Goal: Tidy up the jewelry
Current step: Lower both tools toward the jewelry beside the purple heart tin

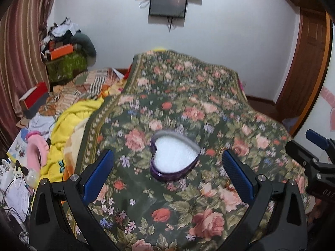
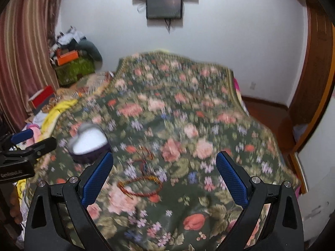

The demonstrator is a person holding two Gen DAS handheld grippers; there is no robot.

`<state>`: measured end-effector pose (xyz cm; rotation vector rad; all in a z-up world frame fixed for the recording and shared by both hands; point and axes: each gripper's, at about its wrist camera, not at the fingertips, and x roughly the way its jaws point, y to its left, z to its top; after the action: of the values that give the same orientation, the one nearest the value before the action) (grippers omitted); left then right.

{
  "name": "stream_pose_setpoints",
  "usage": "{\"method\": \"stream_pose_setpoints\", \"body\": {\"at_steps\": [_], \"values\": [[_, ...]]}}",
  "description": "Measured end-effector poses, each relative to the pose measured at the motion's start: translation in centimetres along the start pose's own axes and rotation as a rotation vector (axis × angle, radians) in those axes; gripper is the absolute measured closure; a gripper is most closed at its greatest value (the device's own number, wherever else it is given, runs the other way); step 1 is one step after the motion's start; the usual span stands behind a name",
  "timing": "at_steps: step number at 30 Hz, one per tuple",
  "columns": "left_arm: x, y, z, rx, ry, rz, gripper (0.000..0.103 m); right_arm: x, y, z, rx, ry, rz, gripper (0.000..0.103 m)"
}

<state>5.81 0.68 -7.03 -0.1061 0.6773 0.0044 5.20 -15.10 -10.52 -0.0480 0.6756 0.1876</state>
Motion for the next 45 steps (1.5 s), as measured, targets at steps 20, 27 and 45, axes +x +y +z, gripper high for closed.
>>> {"method": "stream_pose_setpoints", "body": {"at_steps": [20, 27, 45], "values": [[7.9, -1.9, -4.8, 0.117, 0.26, -0.107, 0.019, 5.3, 0.5, -3.1, -0.028, 0.205, 0.103, 0.018], [8.7, -2.3, -5.4, 0.123, 0.284, -0.145, 0.035, 6.5, 1.3, -3.6, -0.018, 0.251, 0.164, 0.021], [9.7, -3.4, -5.6, 0.131, 0.302, -0.251, 0.076, 8.7, 2.9, -4.6, -0.074, 0.278, 0.162, 0.02]]}}
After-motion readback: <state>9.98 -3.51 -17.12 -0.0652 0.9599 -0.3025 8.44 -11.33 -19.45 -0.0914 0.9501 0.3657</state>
